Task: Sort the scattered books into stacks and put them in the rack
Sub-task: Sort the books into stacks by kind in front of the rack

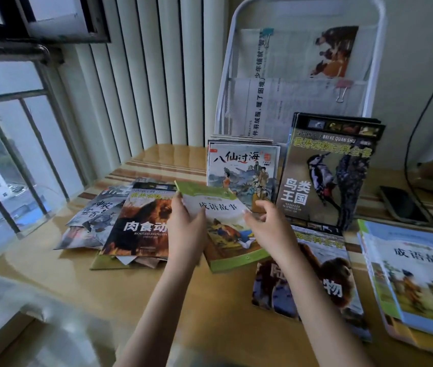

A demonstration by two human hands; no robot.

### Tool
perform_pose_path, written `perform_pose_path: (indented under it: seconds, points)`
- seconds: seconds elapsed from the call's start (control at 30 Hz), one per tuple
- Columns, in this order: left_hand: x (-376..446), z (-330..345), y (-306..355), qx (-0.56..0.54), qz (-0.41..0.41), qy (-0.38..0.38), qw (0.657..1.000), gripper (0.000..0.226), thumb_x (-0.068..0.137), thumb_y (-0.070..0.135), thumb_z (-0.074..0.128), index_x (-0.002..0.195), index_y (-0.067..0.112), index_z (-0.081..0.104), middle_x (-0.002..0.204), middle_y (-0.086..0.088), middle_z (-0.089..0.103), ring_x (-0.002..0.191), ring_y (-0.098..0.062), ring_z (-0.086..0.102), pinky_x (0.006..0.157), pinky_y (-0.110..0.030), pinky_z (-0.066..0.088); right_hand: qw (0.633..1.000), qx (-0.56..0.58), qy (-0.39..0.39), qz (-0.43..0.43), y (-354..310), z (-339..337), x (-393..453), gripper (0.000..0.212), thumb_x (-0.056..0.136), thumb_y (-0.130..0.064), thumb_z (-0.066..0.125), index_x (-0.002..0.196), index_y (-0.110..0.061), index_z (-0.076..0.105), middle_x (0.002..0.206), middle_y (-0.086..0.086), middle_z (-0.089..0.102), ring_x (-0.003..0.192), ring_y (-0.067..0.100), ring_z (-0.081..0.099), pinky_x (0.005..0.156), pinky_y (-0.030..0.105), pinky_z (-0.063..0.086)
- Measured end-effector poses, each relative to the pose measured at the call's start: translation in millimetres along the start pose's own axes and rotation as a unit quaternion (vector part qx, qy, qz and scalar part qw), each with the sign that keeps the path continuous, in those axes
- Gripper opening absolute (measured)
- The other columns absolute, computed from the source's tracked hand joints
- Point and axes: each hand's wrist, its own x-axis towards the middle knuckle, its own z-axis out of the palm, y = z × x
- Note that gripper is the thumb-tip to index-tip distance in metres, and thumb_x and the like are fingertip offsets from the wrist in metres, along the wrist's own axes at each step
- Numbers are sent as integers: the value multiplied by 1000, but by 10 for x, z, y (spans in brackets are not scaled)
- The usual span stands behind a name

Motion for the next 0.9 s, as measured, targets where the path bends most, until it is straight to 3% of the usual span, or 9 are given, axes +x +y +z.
perform_pose_path:
  seconds: [0.1,0.17,0.23,0.33,0.43,0.5,0.63,0.8,0.9]
  points:
    - [-131,371,99,-31,36,-85,995,53,94,16,52,143,21,32,122,5,58,97,-10,63,84,-41,56,997,-19,66,20,249,-439,-109,48,93,-42,51,136,-23,43,111,1,54,78,19,59,58,31,44]
    - [-237,684,176,-8,57,-145,988,63,95,18,50,150,20,18,124,9,54,86,8,58,78,-19,54,990,-53,120,43,422,-737,-197,48,92,-40,52,136,-23,43,119,4,54,86,25,60,61,32,46]
    - [-403,1048,268,9,76,-208,975,73,94,18,52,151,20,7,120,7,51,88,6,58,73,-10,50,974,-113,174,92,609,-1019,-295,45,92,-40,52,134,-23,47,122,7,53,93,28,60,69,35,48]
    - [-671,1615,356,22,106,-294,949,88,88,15,57,151,16,-4,131,0,44,118,-17,48,99,-26,41,939,-178,241,167,903,-1410,-472,38,93,-38,51,128,-23,52,119,9,53,90,30,61,68,34,44]
    - [-868,2060,375,54,122,-367,921,94,84,26,60,151,14,-5,137,-12,45,127,-31,42,105,-45,37,913,-200,271,228,1157,-1721,-640,39,94,-31,52,130,-18,53,123,14,51,100,35,58,74,37,45]
    - [-992,2277,315,111,134,-409,896,93,89,30,59,149,4,-8,146,-18,34,135,-36,29,111,-45,26,909,-201,271,247,1335,-1848,-711,35,93,-25,53,126,-12,56,124,17,50,106,37,54,81,40,46]
    - [-1158,2415,124,158,98,-457,870,84,98,39,43,148,1,-12,158,-15,-8,146,-27,-8,118,-34,-4,919,-179,215,276,1576,-1938,-783,28,93,-27,52,115,-11,59,116,16,56,89,27,48,72,31,38]
    - [-1197,2430,109,19,6,-475,880,99,88,47,52,148,10,-17,159,-6,-3,145,-22,9,118,-41,18,930,-110,207,284,1629,-1895,-790,29,96,-33,48,111,-8,51,79,1,53,60,13,49,46,24,32]
    - [-1211,2497,143,57,37,-477,876,96,91,42,53,147,10,-18,158,-4,-11,146,-21,-2,119,-42,10,921,-127,224,291,1658,-1858,-785,32,96,-34,47,109,-5,51,90,7,59,63,17,48,47,25,32]
